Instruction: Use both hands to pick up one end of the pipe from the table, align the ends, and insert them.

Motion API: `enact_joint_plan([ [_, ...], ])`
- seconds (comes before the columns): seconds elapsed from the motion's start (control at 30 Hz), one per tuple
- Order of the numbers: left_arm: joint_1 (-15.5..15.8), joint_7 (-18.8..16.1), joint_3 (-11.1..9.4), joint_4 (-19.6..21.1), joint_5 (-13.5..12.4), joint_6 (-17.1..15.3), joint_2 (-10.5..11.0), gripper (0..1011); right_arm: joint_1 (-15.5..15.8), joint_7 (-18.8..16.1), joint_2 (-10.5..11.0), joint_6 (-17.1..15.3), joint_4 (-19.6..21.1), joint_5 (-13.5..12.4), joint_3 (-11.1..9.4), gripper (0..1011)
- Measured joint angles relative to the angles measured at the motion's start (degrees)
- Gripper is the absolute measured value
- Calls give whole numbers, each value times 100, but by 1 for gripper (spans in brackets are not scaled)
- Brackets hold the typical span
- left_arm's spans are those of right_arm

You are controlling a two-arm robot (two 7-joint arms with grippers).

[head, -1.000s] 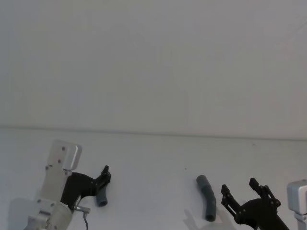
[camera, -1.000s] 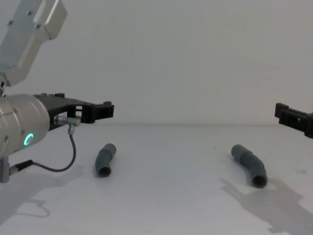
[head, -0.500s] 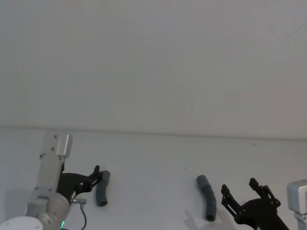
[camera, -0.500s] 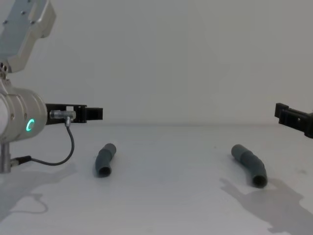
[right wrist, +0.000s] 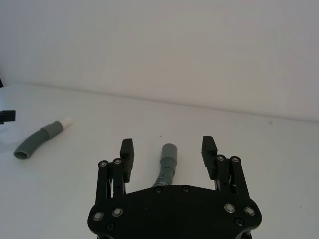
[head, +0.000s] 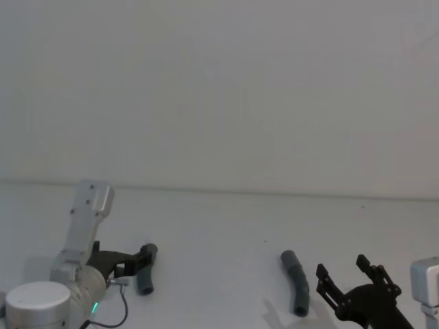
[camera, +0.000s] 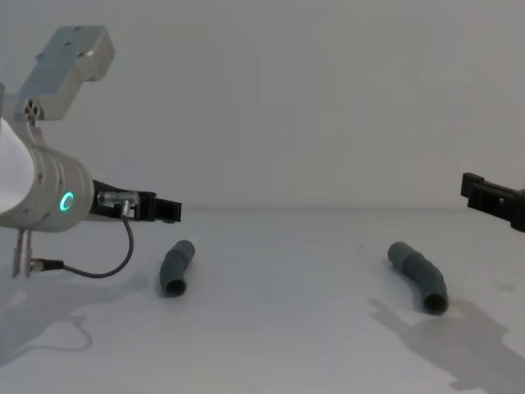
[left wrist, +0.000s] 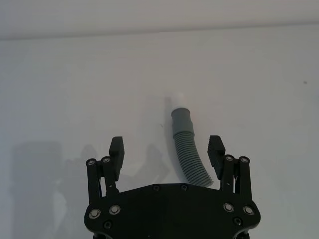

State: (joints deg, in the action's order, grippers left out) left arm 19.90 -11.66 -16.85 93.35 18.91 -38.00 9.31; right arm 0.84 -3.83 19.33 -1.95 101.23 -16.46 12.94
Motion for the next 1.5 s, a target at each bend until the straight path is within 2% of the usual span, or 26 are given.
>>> enact_joint_plan([
  [0.23, 303, 153, -124, -281, -16, -279, 3, 1001, 0, 0, 0, 0, 0, 0, 0, 828],
  [0.57, 612, 284, -270, -628, -107, -442, -25, 1001, 0, 0, 0, 0, 0, 0, 0, 828],
  [1.5, 889, 307, -201, -1325, -172, -319, -353, 1001, 0, 0, 0, 0, 0, 0, 0, 828],
])
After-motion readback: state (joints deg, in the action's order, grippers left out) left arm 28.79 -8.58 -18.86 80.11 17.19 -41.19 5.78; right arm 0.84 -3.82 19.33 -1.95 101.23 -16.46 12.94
